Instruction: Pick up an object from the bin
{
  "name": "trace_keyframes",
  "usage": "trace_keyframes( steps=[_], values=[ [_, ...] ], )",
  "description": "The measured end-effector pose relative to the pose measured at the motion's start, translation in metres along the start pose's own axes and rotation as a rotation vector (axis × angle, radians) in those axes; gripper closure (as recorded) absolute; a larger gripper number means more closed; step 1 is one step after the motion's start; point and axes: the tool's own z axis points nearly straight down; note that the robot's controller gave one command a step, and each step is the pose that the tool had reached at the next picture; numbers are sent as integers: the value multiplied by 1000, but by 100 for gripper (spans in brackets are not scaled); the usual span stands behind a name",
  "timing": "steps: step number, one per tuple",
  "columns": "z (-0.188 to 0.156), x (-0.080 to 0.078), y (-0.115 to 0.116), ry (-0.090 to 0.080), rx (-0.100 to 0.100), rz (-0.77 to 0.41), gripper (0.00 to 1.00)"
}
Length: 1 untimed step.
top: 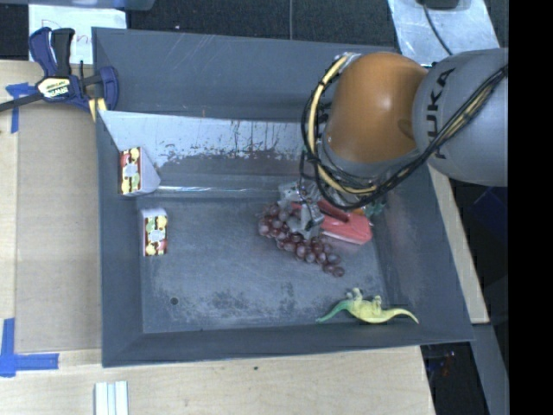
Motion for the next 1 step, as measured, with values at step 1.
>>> trace_keyframes(
  steps=[1],
  values=[
    [0, 4, 11, 7, -3, 10, 100]
  ],
)
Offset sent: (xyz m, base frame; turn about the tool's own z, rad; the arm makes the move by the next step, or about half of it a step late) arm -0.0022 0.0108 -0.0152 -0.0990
